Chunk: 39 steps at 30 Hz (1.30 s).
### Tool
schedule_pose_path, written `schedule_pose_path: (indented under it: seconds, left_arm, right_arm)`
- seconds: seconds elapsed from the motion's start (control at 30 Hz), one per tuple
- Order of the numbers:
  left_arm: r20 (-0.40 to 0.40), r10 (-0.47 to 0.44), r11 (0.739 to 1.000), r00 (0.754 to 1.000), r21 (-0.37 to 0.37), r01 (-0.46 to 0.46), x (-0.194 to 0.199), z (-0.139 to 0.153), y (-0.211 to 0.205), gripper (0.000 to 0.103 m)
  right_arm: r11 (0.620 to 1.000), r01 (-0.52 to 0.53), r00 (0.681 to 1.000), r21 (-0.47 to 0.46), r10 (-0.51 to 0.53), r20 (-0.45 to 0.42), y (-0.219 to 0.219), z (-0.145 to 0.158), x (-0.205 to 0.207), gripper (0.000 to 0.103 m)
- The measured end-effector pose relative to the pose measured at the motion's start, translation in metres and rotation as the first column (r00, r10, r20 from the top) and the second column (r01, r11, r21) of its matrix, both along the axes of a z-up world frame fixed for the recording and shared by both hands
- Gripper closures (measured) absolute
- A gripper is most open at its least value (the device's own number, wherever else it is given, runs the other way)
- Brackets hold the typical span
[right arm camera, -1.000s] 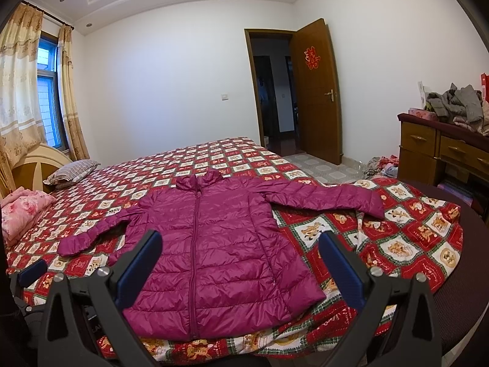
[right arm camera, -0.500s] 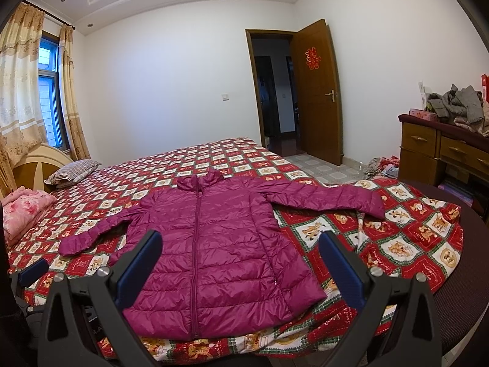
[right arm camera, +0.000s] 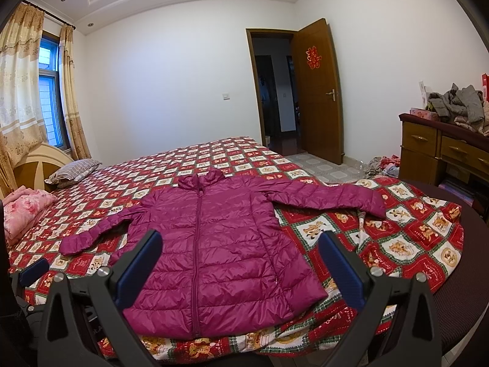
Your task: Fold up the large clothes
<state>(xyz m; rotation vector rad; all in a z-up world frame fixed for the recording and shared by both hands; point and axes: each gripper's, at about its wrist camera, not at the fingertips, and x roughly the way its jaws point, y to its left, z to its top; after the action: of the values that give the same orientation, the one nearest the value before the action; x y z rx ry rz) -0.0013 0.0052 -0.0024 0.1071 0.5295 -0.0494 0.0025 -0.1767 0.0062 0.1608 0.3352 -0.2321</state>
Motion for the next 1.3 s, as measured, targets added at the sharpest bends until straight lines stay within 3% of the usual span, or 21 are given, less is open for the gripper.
schedule_pose_path:
  seconds: [1.1,1.3]
  left_arm:
    - [-0.028,-0.011,1.0,1.0,-0.006,0.011,0.012,-0.008,0.003,0.001]
    - [-0.075,-0.072,0.994,0.995,-0.086,0.065,0.041,-0.019,0.017,0.001]
  right_arm:
    - [1.0,0.015,0.999,0.008,-0.015,-0.03,-0.003,-0.008,0.008,0.0]
    - [0.995,0.08,0.996,0.063,-0.078,-0.043,-0.039,-0.015,0.021,0.0]
